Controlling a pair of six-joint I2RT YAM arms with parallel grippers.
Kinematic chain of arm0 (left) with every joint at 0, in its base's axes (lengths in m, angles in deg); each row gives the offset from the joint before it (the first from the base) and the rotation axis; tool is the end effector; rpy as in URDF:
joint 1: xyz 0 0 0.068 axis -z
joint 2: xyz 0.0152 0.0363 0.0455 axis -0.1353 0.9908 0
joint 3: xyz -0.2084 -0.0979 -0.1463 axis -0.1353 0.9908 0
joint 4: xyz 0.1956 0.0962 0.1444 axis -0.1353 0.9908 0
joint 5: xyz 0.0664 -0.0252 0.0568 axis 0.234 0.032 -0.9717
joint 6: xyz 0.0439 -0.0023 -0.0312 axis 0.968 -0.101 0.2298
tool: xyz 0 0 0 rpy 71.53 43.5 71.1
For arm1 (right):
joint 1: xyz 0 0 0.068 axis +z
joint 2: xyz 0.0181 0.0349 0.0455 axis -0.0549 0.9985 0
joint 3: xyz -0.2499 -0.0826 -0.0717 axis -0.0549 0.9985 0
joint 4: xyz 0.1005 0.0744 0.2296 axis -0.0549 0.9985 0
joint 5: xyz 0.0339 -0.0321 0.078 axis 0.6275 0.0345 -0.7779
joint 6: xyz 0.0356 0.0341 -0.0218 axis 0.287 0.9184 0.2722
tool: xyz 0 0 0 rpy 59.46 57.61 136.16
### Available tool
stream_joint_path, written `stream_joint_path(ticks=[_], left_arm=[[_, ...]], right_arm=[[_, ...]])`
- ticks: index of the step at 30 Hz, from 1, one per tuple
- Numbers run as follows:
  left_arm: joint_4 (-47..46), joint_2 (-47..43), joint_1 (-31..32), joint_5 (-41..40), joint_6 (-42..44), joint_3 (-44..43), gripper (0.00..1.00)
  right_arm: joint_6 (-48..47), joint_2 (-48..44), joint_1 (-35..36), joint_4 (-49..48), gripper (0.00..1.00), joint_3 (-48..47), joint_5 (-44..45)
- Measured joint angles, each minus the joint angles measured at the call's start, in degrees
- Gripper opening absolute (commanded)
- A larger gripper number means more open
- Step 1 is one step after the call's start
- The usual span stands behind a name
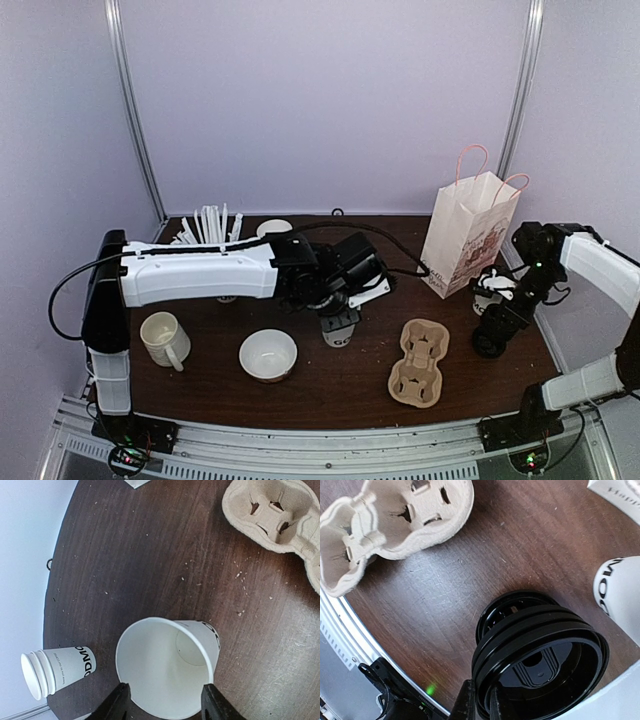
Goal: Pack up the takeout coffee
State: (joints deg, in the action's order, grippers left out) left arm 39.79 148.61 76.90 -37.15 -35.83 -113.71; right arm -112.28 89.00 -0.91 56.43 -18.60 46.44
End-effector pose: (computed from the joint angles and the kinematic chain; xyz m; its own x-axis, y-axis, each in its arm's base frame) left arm 0.1685 -0.4015 0.2597 -0.2288 0.8657 -0.4452 0.8133 0.4213 0.4012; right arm 0.1986 0.0187 0.2371 -0.6380 -0.7279 -0.2513 -0.7697 0.6125 0.1800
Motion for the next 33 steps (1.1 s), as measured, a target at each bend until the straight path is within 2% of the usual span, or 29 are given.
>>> stream_joint_path(ticks=[4,9,15,23,24,25,26,27,33], left_arm=[[-1.3,-0.2,0.0,-0.3,0.2,0.1,0.50],[-2.2,-0.2,0.0,-0.3,0.2,0.4,0.51],[-2.5,-0.9,0.0,-0.6,0.2,1.7,0.51],[-2.6,-1.1,0.0,-0.6,0.2,1.7,0.51],[-2.6,-1.1,0.0,-0.6,0.2,1.7,0.51],[-2.6,-1.1,0.0,-0.6,0.2,1.7,0.51],[-2.6,-1.1,0.0,-0.6,0.2,1.7,0.51],[-2.6,-1.1,0.0,-0.6,0.2,1.7,0.51],[-2.6,-1.1,0.0,-0.7,0.2,1.7,0.51]], right_arm=[[0.4,-2.9,0.0,0.9,0.04,-0.6,-0.1],[1.1,2.0,0.0,0.0,0.04,-0.2,-0.2],[1.8,5.7,0.0,-0.6,0.15,0.8,-0.3],[2.4,6.6,0.0,0.1,0.08,0.8,-1.2],[2.4,6.9,0.0,0.2,0.11,0.8,-1.3],[2.6,7.1,0.0,0.2,0.20,0.8,-1.4],[2.7,7.3,0.0,0.4,0.25,0.8,-1.6],[2.6,7.4,0.0,0.7,0.26,0.7,-2.0],[3.6,7.5,0.0,2.3,0.18,-0.8,-3.5]])
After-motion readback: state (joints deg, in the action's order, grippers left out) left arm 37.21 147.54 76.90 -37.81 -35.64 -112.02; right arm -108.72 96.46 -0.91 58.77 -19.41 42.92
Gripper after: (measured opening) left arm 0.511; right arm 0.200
